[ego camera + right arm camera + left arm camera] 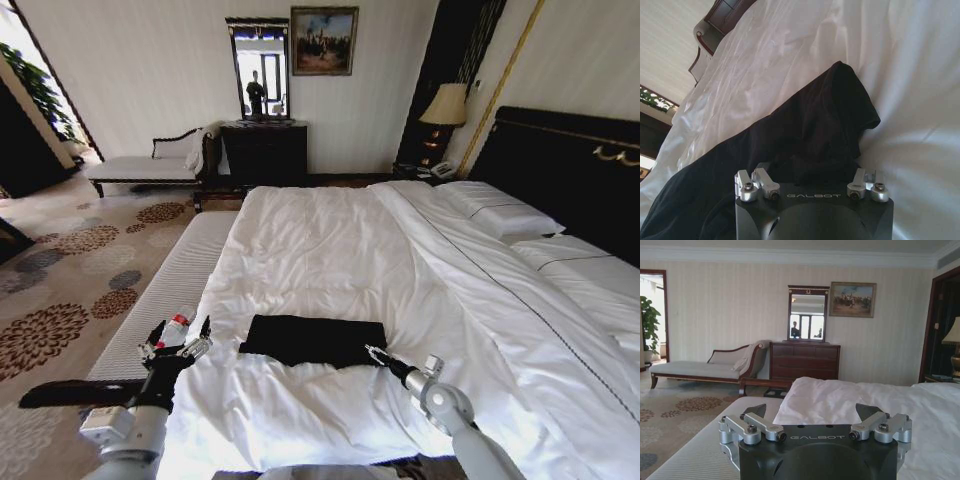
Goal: Fold the clothes on the bed.
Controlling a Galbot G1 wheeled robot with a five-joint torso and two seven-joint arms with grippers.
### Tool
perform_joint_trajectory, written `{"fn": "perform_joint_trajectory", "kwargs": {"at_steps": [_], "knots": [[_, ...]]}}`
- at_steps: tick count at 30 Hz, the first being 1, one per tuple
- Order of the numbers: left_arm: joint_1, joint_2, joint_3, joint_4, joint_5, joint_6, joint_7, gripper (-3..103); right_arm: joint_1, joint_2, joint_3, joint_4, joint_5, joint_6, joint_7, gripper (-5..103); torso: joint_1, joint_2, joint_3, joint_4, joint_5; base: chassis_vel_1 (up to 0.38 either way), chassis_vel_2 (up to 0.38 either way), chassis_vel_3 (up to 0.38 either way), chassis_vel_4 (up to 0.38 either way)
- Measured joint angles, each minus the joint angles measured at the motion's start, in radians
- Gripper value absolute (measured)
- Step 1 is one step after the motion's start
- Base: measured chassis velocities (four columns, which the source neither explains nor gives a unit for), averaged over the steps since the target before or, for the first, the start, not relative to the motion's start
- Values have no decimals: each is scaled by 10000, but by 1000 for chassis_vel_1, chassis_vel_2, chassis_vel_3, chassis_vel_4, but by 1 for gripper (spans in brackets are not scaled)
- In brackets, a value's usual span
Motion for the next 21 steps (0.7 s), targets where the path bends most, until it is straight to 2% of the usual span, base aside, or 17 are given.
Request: {"fn": "perform_joint_trajectory", "kwargs": {"at_steps": [1, 2, 5, 7, 11, 13, 16, 17, 19, 21], "knots": [[0, 0, 0, 0, 0, 0, 1, 100, -29, 70, -15, 15, -12, 20, -6, 73, 0, 0, 0, -1, -1, 0, 0, 0, 0], [0, 0, 0, 0, 0, 0, 1, 100, -29, 70, -15, 15, -12, 20, -6, 73, 0, 0, 0, -1, -1, 0, 0, 0, 0], [2, 0, 0, 1, 2, -4, 3, 100, -90, 314, -89, 105, -42, 53, -7, 56, -1, 0, 0, 1, 1, 0, 0, 0, 0], [3, 0, 0, 1, 3, -4, 4, 100, -89, 350, -100, 116, -52, 59, -6, 56, -1, 0, 0, 2, 1, 0, 0, 0, 0], [3, 0, 0, 1, 4, -6, 7, 100, -77, 557, -52, 124, -50, 142, 4, 34, 0, 0, 0, 2, 2, 0, 0, 0, 0], [3, 0, 1, 1, 5, -6, 8, 100, -69, 574, -28, 116, -27, 152, 4, 34, 0, 0, 0, 3, 2, 0, 0, 0, 0], [4, 0, 1, 1, 5, -6, 9, 100, -42, 612, 52, 99, 45, 229, 11, 18, -1, 0, 0, 4, 3, 0, 0, 0, 0], [4, 0, 1, 1, 5, -6, 9, 100, -42, 612, 52, 99, 45, 229, 11, 18, -1, 0, 0, 4, 3, 0, 0, 0, 0], [5, 0, 0, 1, 5, -6, 9, 100, -45, 626, 71, 136, 84, 254, 17, 8, 0, 0, 0, 2, 3, 0, 0, 0, 0], [5, 0, 1, 1, 5, -6, 9, 100, -46, 627, 64, 152, 94, 302, 30, 4, 0, 0, 0, 1, 2, 0, 0, 0, 0]]}}
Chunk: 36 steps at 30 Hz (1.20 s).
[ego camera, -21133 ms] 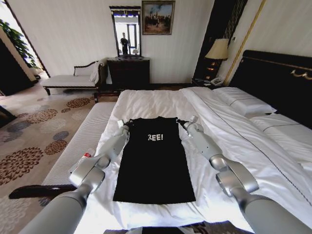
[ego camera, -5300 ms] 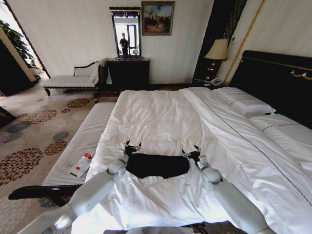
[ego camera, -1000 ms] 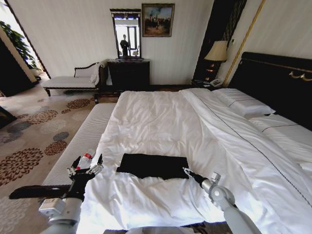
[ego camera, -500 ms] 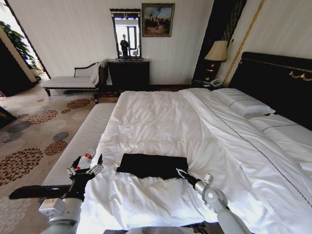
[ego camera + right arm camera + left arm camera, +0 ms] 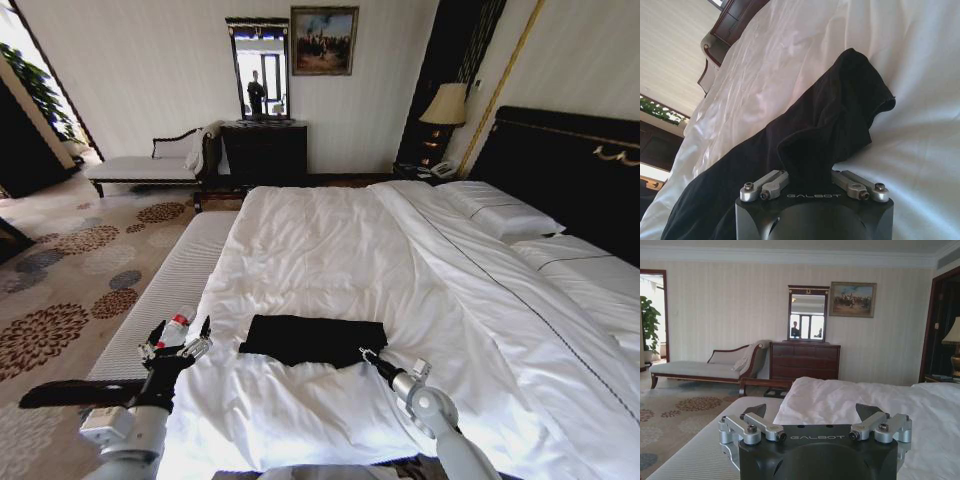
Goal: Fold the clothes on the bed.
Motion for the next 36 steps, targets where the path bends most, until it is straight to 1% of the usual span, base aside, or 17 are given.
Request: {"fn": "perform_joint_trajectory", "kwargs": {"at_steps": [8, 11, 13, 15, 17, 18, 20, 21, 29, 32, 34, 36], "knots": [[0, 0, 0, 0, 0, 0, 0, 100, -28, -97, 67, 356, -174, 152, 71, 4, 0, 0, 0, 1, 2, 0, 0, 0, 0], [0, 0, 0, 1, 0, -1, 1, 100, -10, -464, 374, 627, -663, 397, -60, 4, 0, 0, 0, 3, 1, 0, 0, 0, 0], [0, 0, 0, 0, 0, -1, 1, 100, 0, -594, 472, 679, -751, 443, -90, 4, 0, 0, 0, 2, 1, 0, 0, 0, 0], [0, -1, 0, 1, 0, -1, 2, 100, 48, -1002, 729, 749, -1003, 567, -132, 4, 0, 0, 0, -1, -2, 0, 0, 0, 0], [0, -1, 1, 1, 0, -1, 2, 100, 135, -1322, 876, 672, -1355, 878, -179, 4, 0, 0, 0, 0, 0, 0, 0, 0, 0], [0, -1, 1, 1, 0, -1, 2, 100, 135, -1322, 876, 672, -1355, 878, -179, 4, 0, 0, 0, 0, 0, 0, 0, 0, 0], [0, -1, 1, 1, 0, -2, 2, 100, 225, -1676, 1023, 375, -1979, 1248, -287, 4, 0, 0, 0, 1, 0, 0, 0, 0, 0], [0, 0, 0, 1, 0, -2, 2, 100, 251, -1827, 1123, 216, -2096, 1309, -304, 4, 0, 0, 0, -1, 0, 0, 0, 0, 0], [0, 0, 0, 1, 1, -2, 2, 100, 339, -1975, 1556, -371, -2110, 1431, -379, 4, 0, 0, -1, -2, 3, 0, 0, 0, 0], [0, -1, 1, 1, 1, -2, 1, 100, 668, -2206, 1830, -985, -2152, 1481, -438, 4, 0, 0, -1, 3, -1, 0, 0, 0, 0], [0, 0, 0, 1, 1, -3, 1, 100, 700, -2242, 1849, -1072, -2183, 1505, -454, 4, 0, 0, 0, 3, -1, 0, 0, 0, 0], [0, 0, 1, 1, 1, -3, 1, 100, 783, -2475, 1917, -1508, -2398, 1662, -570, 4, 0, 0, 0, -2, 0, 0, 0, 0, 0]]}}
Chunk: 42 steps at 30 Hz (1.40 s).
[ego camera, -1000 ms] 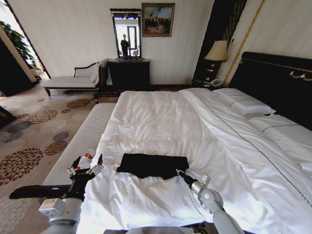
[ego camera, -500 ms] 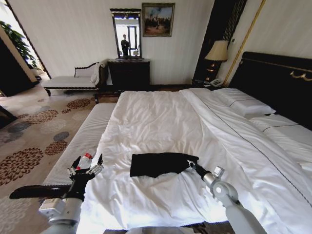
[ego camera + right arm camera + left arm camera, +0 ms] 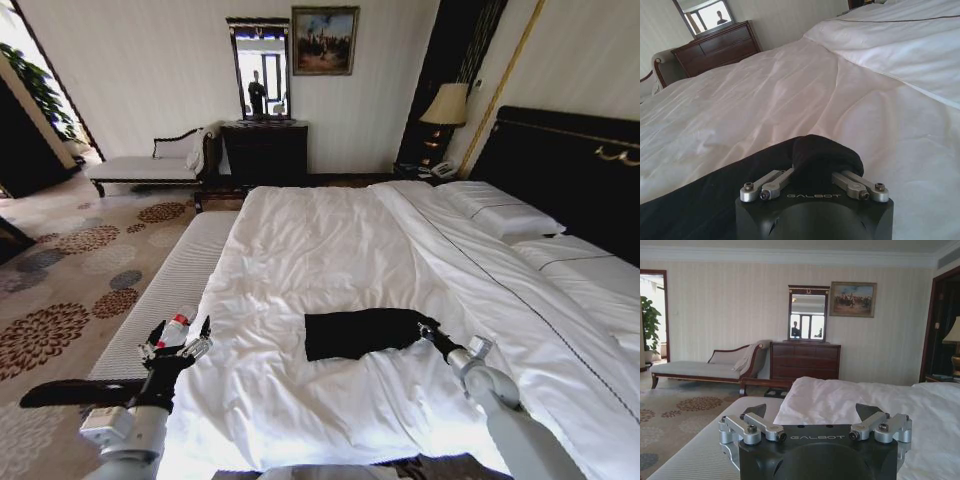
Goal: Fold the clothes on the bed.
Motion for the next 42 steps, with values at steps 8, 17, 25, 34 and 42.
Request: {"fn": "perform_joint_trajectory", "kwargs": {"at_steps": [8, 17, 25, 34, 42], "knots": [[0, 0, 0, 0, 0, 0, 0, 100, -46, 155, -248, 54, -364, 126, 16, 4, -1, 2, 0, 2, -2, 0, 0, 0, 0], [0, 0, 0, 0, 0, 0, 0, 100, -194, 226, -568, 898, -1548, 591, 130, 4, 0, 1, 0, 3, -2, 0, 0, 0, 0], [0, 0, 0, 0, 0, 0, 0, 100, -347, 189, -1314, 1756, -3751, 1462, -75, 4, -2, 2, 0, 2, -2, 0, 0, 0, 0], [0, 0, 0, 0, 0, 0, -1, 100, -147, 209, -1809, 1729, -4249, 1609, -87, 4, -2, 1, 0, 2, -1, 0, 0, 0, 0], [0, 0, 0, 0, 0, 0, 0, 100, -167, 171, -1977, 1693, -4789, 1778, -229, 4, -2, 2, 0, 2, -1, 0, 0, 0, 0]]}}
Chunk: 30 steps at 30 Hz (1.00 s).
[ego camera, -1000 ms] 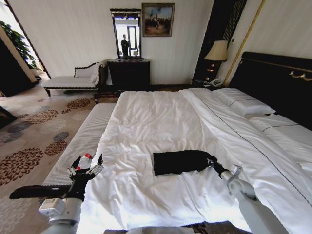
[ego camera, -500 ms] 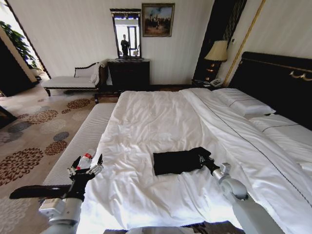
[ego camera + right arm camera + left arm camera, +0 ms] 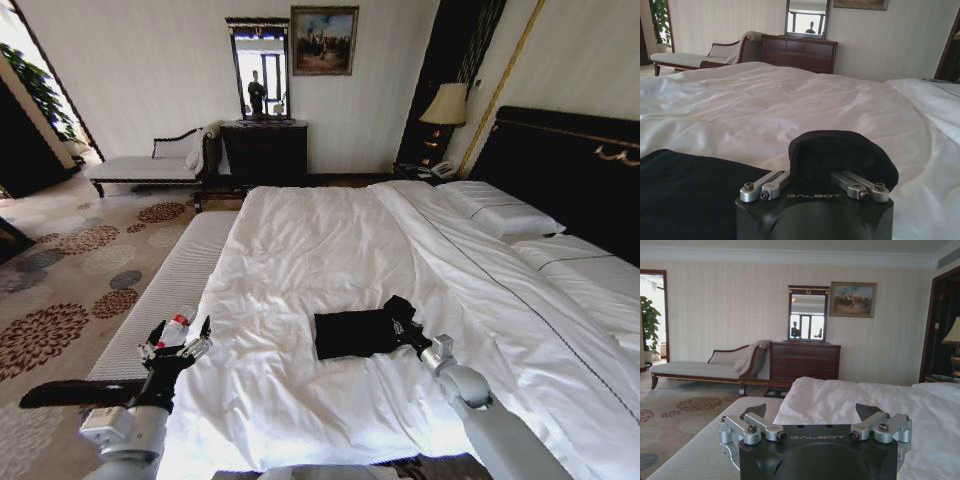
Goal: Fold the clothes on the bed.
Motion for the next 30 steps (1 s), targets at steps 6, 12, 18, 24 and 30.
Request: {"fn": "perform_joint_trajectory", "kwargs": {"at_steps": [6, 12, 18, 24, 30], "knots": [[0, 0, 0, 0, 0, 0, 0, 100, -29, -43, -58, 57, -169, 23, -13, 4, 0, 0, 0, 0, -1, 0, 0, 0, 0], [0, -1, 0, 0, 0, 0, 0, 100, 59, -17, -228, 39, -506, 91, -3, 4, 0, 0, 0, 0, 0, 0, 0, 0, 0], [0, 0, 0, 0, 0, 0, 0, 100, 87, -5, -389, -34, -1046, 216, 0, 4, 1, -2, 0, 0, 0, 0, 0, 0, 0], [0, 0, 0, 0, 0, 0, 0, 100, 73, -10, -460, -31, -1383, 320, -1, 4, 2, -2, 0, 0, 0, 0, 0, 0, 0], [0, 0, 0, 0, 0, 0, 0, 100, 53, -37, -504, 46, -1527, 346, -1, 4, 2, -2, 0, 0, 0, 0, 0, 0, 0]]}}
